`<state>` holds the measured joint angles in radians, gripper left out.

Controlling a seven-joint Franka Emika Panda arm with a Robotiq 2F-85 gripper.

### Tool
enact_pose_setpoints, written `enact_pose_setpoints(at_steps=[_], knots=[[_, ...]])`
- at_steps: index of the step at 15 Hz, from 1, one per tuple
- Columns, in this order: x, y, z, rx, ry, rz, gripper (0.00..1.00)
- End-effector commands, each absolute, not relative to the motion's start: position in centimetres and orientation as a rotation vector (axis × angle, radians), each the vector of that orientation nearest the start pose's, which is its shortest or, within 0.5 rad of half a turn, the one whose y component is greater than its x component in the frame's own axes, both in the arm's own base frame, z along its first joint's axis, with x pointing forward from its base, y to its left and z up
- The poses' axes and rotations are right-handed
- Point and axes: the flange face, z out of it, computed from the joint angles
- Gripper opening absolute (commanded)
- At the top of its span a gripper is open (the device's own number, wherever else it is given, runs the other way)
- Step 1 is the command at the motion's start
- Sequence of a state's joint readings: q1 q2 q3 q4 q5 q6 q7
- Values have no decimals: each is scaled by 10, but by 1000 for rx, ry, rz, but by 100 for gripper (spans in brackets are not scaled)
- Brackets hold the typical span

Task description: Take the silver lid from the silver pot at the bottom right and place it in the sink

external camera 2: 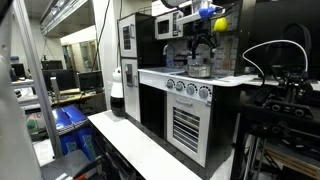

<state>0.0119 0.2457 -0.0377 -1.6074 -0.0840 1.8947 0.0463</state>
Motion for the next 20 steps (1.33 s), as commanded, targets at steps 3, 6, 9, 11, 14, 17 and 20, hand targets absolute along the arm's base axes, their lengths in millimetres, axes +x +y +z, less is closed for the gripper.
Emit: enact_pose_setpoints(at_steps=[3, 6, 9, 11, 14, 17, 20], knots=[[650, -15, 481, -3233, 69, -90, 100], [649, -14, 481, -3234, 65, -94, 72], [649, -15, 482, -3231, 66, -104, 51], [648, -16, 483, -3226, 68, -116, 38], [647, -16, 484, -3214, 68, -133, 16], [645, -16, 486, -3204, 67, -150, 0], [644, -15, 486, -3193, 67, -164, 0]])
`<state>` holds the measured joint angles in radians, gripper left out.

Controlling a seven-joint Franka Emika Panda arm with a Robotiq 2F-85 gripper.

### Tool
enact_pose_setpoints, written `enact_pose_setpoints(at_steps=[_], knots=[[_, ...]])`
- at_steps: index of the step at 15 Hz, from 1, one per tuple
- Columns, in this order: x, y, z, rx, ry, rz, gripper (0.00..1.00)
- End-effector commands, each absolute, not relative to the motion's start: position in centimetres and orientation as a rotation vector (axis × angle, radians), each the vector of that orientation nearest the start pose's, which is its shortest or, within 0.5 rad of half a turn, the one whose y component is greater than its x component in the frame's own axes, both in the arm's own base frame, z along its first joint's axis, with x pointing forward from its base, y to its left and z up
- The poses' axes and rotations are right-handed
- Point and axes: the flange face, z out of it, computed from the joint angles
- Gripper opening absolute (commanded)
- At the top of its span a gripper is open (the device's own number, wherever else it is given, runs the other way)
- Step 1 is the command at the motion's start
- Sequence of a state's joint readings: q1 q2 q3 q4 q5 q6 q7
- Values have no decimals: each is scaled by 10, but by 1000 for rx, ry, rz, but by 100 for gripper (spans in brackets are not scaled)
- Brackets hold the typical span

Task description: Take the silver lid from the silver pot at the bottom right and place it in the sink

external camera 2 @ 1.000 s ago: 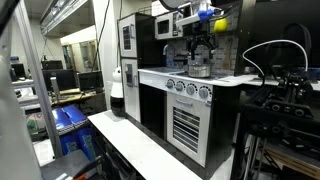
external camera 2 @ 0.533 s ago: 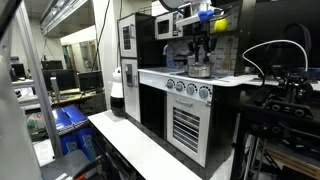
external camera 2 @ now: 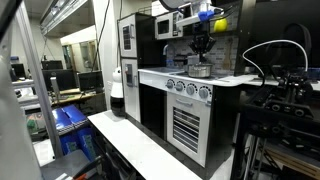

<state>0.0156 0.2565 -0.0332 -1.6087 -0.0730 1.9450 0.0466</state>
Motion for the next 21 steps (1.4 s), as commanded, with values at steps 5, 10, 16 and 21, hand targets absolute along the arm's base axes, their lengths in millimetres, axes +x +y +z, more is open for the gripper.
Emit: enact_pose_setpoints(at_steps=[5, 10, 16, 21], knots=[[641, -12, 499, -3195, 57, -208, 1], [622, 8, 556, -3224, -30, -303, 1], [606, 62, 600, -3139, -217, -375, 1], [605, 119, 591, -3059, -372, -340, 1]])
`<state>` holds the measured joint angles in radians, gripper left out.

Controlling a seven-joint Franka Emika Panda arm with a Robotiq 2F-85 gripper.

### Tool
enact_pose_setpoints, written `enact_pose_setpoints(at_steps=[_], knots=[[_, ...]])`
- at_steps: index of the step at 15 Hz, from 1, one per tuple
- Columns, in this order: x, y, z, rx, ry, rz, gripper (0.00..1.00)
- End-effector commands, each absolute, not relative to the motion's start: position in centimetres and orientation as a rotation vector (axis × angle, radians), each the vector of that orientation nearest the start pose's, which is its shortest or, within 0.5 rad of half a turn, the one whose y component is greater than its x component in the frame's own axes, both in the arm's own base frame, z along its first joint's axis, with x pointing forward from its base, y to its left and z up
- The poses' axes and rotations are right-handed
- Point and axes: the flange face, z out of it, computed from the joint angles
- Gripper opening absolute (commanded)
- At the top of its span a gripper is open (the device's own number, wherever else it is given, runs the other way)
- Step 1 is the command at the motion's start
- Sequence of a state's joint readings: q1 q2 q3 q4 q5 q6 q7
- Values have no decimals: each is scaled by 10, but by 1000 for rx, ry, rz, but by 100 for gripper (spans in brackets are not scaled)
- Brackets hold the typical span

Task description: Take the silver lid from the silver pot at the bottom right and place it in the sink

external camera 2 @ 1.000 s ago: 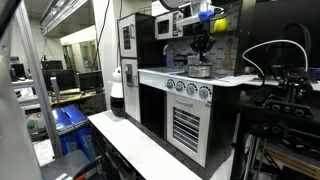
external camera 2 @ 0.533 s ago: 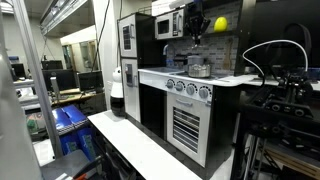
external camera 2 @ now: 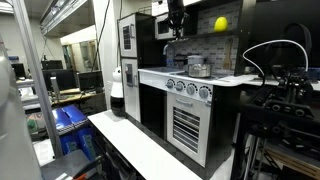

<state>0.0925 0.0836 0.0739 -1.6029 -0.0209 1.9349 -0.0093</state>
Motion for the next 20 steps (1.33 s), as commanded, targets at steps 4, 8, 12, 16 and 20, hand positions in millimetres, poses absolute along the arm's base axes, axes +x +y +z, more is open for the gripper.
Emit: enact_pose_setpoints(at_steps=[4, 8, 12, 16, 20], knots=[[610, 145, 563, -3035, -430, -273, 1], [620, 159, 536, -3037, -462, -215, 1], [632, 174, 517, -3038, -507, -186, 1], [643, 202, 508, -3031, -578, -188, 1], [653, 227, 492, -3027, -643, -179, 1]])
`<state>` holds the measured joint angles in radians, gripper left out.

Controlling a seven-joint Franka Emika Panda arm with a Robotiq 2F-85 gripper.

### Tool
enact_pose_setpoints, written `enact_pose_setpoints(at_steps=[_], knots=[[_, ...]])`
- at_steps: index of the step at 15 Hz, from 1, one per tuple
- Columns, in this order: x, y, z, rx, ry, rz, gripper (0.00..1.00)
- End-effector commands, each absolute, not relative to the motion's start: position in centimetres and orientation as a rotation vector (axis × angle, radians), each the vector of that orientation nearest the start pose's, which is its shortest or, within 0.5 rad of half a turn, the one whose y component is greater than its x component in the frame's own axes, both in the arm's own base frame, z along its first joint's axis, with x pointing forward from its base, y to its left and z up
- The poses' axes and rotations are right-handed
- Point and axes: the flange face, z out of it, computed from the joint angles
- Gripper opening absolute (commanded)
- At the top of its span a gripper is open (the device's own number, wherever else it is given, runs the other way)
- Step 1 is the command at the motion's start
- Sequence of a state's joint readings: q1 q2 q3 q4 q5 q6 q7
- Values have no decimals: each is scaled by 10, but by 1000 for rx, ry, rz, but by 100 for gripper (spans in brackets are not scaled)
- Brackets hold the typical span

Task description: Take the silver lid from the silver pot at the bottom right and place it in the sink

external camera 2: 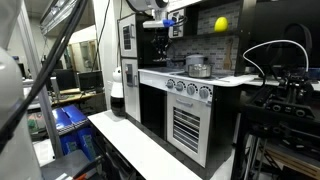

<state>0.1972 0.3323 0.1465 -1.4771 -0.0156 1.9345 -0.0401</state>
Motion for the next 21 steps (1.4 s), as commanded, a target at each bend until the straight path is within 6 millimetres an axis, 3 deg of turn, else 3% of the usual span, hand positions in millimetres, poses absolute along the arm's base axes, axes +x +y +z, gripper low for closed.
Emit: enact_pose_setpoints(at_steps=[1, 10, 15, 21], knots=[[655, 231, 489, -3026, -652, -179, 1], [676, 257, 458, -3049, -655, -224, 1], [676, 271, 455, -3065, -640, -309, 1], [673, 275, 455, -3053, -606, -361, 1]])
